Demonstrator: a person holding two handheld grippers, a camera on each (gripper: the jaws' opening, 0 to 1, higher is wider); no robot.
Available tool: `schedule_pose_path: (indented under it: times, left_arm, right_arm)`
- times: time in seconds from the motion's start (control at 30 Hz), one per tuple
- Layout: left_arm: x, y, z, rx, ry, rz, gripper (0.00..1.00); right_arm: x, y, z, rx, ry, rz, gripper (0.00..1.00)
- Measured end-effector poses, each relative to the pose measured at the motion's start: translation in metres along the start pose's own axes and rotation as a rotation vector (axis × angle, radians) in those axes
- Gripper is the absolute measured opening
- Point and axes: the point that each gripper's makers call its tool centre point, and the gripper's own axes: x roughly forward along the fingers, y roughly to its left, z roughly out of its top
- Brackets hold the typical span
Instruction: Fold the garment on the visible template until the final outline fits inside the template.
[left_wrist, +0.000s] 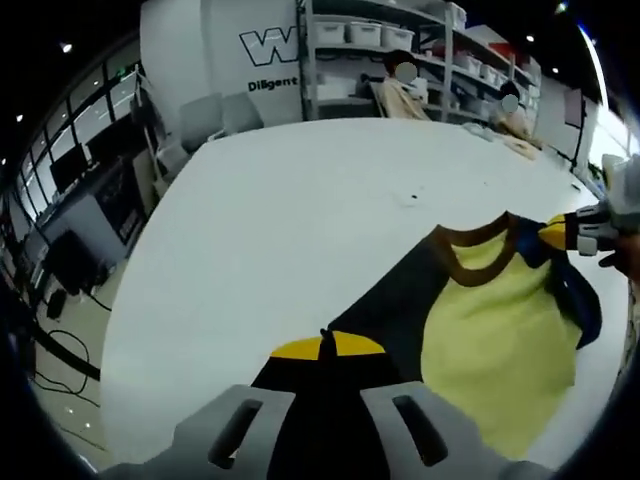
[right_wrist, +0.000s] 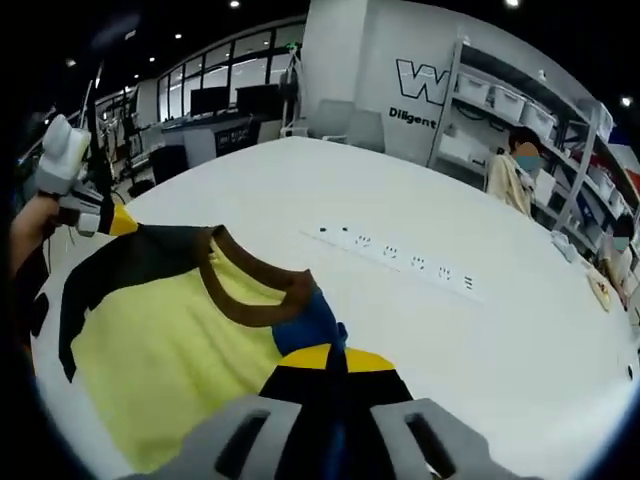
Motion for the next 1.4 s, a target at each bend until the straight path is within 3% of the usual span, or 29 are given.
schedule_pose_path:
  times: [0.23, 0.9, 1.0, 1.13, 1.2, 1.33, 1.4]
  left_arm:
    - [0.02, 0.003, -0.012, 0.044, 0.067, 0.003, 0.01]
    - [0.036, 0.005, -0.019, 0.056, 0.076, 0.04, 0.01]
    - [0.034, 0.004, -0.019, 0.036, 0.072, 0.029, 0.04]
    - [0.027, 0.001, -0.017, 0.032, 0.063, 0.02, 0.22]
    - [0.023, -0.001, -0.013, 0.045, 0.043, 0.015, 0.27]
    - [0.014, -0.008, -0.008, 0.014, 0.023, -0.008, 0.38]
    - [0.009, -0.013, 0.002, -0.001, -0.043, -0.024, 0.44]
  right_arm:
    - [0.016, -0.003, -0.005, -0.025, 0.01, -0.02, 0.0]
    - [0.038, -0.006, -0.02, -0.021, 0.016, -0.027, 0.0]
    - [0.038, -0.006, -0.02, 0.042, 0.011, -0.016, 0.01]
    - [0.029, -0.004, -0.015, 0.105, -0.006, 0.001, 0.17]
    - [0.025, -0.003, -0.014, 0.109, -0.017, 0.002, 0.2]
    - [0.015, 0.007, -0.009, 0.129, -0.054, 0.006, 0.38]
    - [0.009, 0.014, -0.006, 0.128, -0.062, 0.023, 0.44]
